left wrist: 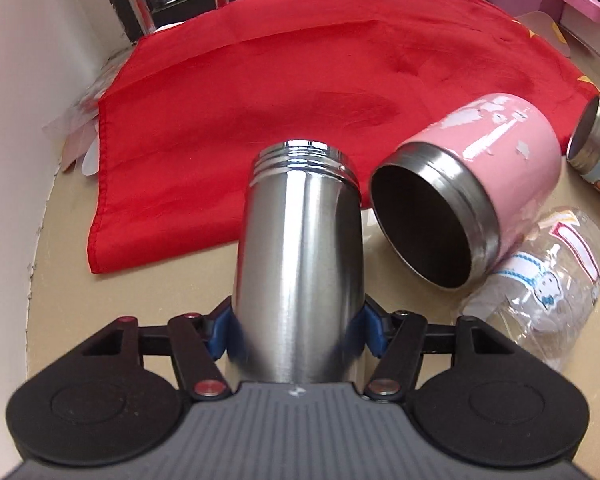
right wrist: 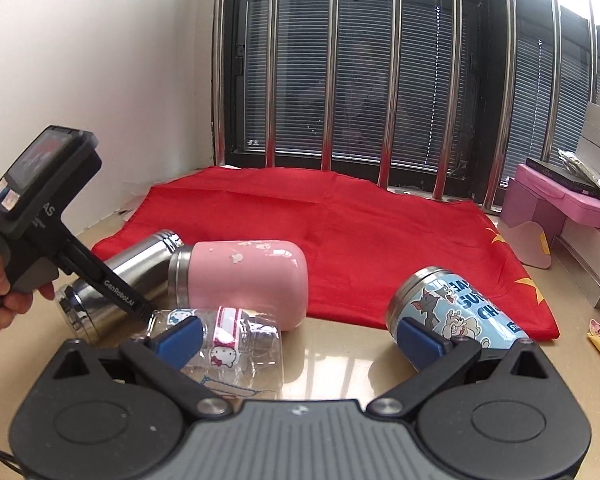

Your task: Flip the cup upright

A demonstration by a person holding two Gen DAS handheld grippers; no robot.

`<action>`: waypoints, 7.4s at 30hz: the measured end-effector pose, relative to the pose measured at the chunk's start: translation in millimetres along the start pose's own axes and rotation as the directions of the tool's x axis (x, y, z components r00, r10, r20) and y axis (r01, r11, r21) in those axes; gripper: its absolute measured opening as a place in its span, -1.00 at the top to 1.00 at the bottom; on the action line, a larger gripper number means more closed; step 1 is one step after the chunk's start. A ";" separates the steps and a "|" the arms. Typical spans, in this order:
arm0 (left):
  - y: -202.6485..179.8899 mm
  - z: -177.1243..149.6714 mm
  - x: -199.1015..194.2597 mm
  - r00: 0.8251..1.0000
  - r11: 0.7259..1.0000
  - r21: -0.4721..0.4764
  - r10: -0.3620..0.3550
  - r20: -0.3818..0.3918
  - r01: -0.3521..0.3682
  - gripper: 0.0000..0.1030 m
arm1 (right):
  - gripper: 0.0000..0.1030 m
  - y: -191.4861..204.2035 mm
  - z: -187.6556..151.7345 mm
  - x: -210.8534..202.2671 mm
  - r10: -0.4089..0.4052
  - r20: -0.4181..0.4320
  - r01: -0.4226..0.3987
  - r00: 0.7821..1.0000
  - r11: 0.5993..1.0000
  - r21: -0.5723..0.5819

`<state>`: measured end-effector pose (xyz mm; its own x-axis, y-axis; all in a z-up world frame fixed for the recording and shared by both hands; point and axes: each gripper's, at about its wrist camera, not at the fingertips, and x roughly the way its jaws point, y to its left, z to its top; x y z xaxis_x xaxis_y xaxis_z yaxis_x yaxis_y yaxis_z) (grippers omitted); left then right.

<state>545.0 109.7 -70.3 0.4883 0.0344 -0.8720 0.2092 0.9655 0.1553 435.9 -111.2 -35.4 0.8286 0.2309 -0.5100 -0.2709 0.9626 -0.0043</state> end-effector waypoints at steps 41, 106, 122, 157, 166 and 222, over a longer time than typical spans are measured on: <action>-219.3 -170.1 -120.2 0.992 0.879 0.476 -0.062 0.107 0.003 -0.63 | -1.00 -67.8 -118.4 -184.2 -0.004 -0.143 0.008 0.990 1.000 0.025; -38.9 -232.1 -170.9 0.952 0.994 -0.107 0.028 0.303 0.004 -1.00 | -0.22 22.2 -73.8 -66.4 -0.013 -0.662 0.039 0.750 0.999 0.025; -73.8 -220.6 -176.5 0.960 0.994 -0.103 0.046 0.278 -0.017 -1.00 | -0.56 -5.4 -37.5 -27.0 0.024 -0.656 0.043 0.755 0.995 0.086; -143.5 -203.4 -188.7 0.949 0.983 -0.183 0.039 0.313 0.020 -1.00 | -0.20 -127.9 -73.0 -178.8 -0.067 0.296 0.062 0.953 0.998 0.027; -167.5 -196.8 -181.8 0.953 0.971 -0.237 0.047 0.300 0.027 -1.00 | -0.20 -160.3 -96.9 -168.3 -0.065 0.253 0.064 0.965 0.998 0.009; -227.2 -378.0 -329.2 0.691 0.966 -0.245 0.118 0.713 0.087 -1.00 | -1.00 -40.4 -190.9 -397.9 -0.041 0.327 -0.002 0.944 0.991 0.131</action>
<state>16.5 -23.3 5.9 0.9663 -0.0462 -0.2531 0.0372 0.9985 -0.0400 23.6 -269.0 3.5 0.9537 0.2249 -0.1997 -0.2063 0.9723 0.1095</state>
